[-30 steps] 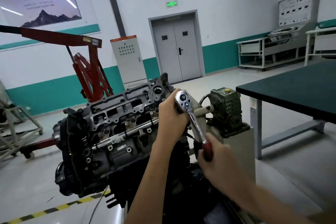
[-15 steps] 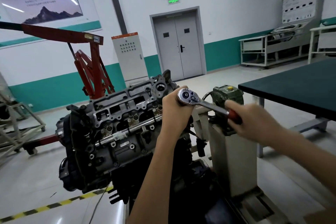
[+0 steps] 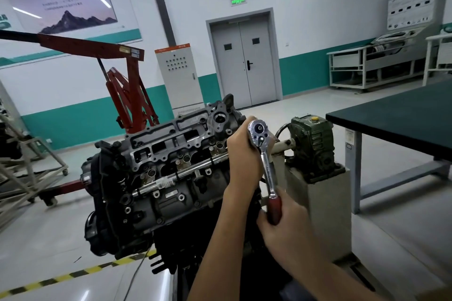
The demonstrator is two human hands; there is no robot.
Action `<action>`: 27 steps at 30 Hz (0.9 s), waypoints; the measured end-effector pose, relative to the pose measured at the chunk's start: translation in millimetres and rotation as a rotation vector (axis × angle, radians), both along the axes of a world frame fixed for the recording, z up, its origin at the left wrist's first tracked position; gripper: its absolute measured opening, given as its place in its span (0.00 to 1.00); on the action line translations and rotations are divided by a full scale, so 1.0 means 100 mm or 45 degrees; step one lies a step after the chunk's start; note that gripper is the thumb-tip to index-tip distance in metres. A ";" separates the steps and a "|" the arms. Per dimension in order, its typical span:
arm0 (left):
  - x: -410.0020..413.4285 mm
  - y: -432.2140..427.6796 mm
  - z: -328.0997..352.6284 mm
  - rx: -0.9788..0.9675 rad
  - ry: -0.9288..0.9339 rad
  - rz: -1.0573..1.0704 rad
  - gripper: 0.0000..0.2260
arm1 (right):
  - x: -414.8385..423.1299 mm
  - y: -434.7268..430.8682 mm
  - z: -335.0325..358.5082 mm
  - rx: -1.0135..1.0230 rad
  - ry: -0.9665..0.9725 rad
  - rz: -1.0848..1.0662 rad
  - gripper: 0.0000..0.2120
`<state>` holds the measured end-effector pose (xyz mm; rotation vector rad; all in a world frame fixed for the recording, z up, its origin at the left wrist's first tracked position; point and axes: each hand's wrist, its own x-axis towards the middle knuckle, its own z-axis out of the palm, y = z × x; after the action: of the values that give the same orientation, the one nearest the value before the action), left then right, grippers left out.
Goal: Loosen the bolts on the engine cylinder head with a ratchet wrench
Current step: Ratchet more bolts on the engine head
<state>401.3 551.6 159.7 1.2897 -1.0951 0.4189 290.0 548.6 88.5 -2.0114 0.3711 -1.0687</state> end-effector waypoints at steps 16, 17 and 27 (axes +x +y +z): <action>0.07 0.07 0.12 0.206 -0.002 0.005 0.13 | -0.19 -1.41 0.80 -1.037 0.415 -0.238 0.13; 0.07 0.07 0.10 0.186 -0.013 0.019 0.12 | -0.19 -1.36 0.73 -0.975 0.430 -0.233 0.13; 0.06 0.03 0.04 0.063 -0.002 -0.008 0.08 | 0.14 0.15 -0.04 0.084 -0.096 0.075 0.12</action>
<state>407.2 554.7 163.3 1.3294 -1.1167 0.3902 304.2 563.1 84.2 -1.9062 0.3018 -1.0786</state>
